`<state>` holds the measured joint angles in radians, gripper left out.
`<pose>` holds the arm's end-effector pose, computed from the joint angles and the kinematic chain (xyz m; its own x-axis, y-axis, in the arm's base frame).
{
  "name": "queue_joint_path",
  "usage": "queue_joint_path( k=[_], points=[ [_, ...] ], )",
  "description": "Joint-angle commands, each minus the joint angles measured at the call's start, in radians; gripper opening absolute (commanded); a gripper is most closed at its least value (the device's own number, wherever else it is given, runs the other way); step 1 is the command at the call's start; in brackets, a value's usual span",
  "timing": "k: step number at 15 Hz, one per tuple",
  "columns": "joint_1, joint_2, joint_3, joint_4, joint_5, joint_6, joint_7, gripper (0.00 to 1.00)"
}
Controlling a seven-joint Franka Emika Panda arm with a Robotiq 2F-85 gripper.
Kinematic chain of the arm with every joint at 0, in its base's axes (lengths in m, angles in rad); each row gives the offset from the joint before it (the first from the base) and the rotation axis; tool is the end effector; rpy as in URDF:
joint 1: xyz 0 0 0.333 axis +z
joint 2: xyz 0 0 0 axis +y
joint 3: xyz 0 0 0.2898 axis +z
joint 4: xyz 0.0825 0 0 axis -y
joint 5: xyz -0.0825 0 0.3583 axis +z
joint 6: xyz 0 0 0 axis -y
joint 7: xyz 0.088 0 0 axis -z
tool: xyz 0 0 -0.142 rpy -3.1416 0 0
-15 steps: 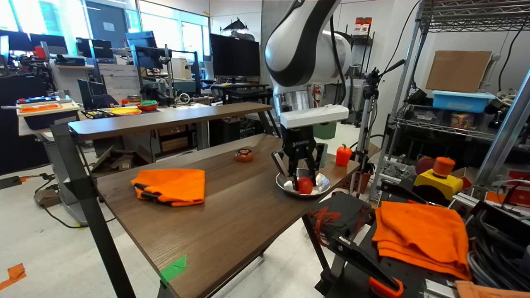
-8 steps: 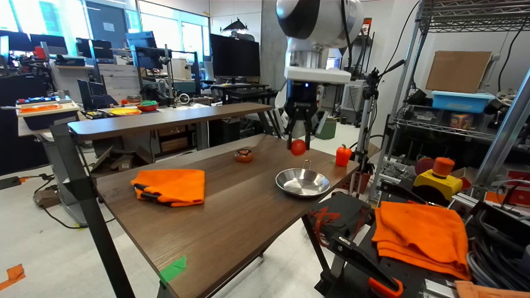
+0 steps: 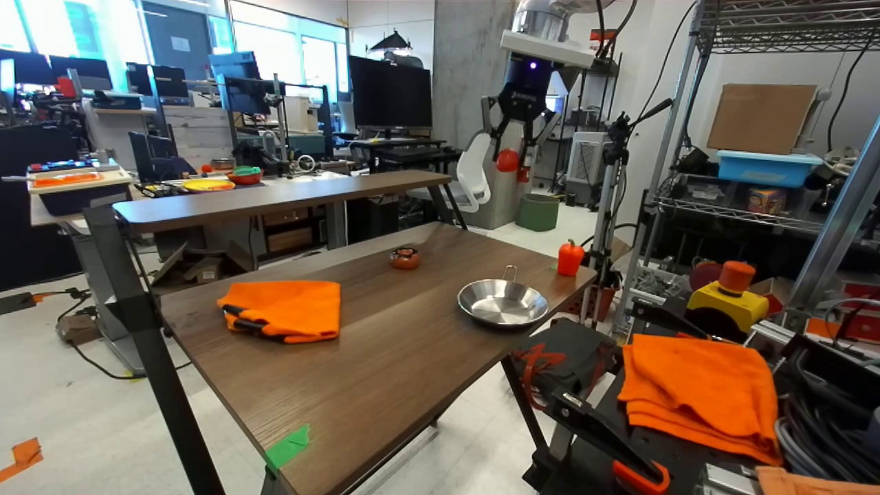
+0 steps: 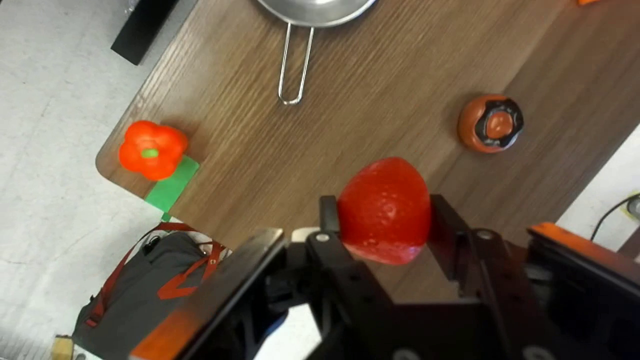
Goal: Remove the red thing from the pan and put it on the table
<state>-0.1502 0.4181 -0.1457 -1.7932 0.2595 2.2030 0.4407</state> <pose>0.5968 -0.1606 0.2769 0.6405 -0.7644 -0.0738 -0.7661 -0.6294 -0.1299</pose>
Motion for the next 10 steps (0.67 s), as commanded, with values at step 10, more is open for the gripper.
queue_joint_path(
  k=[10],
  points=[
    [-0.026, 0.563, -0.027, 0.686, -0.006, -0.257, 0.267, 0.21]
  ],
)
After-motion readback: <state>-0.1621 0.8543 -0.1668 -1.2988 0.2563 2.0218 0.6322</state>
